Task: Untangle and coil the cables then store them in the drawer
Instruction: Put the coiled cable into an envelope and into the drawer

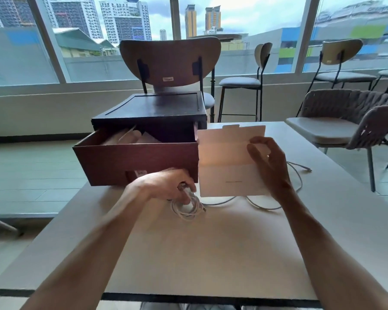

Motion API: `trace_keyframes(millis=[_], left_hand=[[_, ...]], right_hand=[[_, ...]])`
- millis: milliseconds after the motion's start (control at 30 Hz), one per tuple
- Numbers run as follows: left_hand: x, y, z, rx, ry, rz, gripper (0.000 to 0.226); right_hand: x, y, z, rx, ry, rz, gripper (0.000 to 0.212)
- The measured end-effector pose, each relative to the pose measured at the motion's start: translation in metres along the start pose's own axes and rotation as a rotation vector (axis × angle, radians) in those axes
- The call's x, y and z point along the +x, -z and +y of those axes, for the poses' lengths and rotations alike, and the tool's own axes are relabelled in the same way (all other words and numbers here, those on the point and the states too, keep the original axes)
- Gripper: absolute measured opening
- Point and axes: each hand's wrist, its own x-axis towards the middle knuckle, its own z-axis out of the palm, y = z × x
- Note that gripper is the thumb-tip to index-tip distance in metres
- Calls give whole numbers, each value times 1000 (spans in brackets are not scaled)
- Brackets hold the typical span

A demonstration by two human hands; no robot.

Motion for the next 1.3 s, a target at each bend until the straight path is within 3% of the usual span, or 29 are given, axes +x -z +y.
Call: trace_keyframes(millis=[233, 467, 633, 733, 933, 1067, 1300], left_hand=[[0, -17, 3, -2, -48, 127, 10], [-26, 14, 8, -599, -44, 226, 13], [-37, 31, 17, -966, 10, 196, 44], [-37, 36, 35, -1087, -19, 171, 46], [-9, 18, 79, -838, 10, 308, 25], [8, 6, 101, -539, 31, 428, 19], [19, 14, 117, -429, -15, 585, 21]], right_hand=[[-10, 2, 7, 6, -14, 4, 10], [-18, 11, 3, 59, -17, -4, 14], [-28, 6, 0, 190, -68, 32, 40], [-31, 1, -2, 201, -111, 69, 54], [-32, -5, 7, 170, -177, 13, 67], [-35, -5, 4, 275, -150, 17, 60], [-36, -4, 4, 420, -153, -33, 73]])
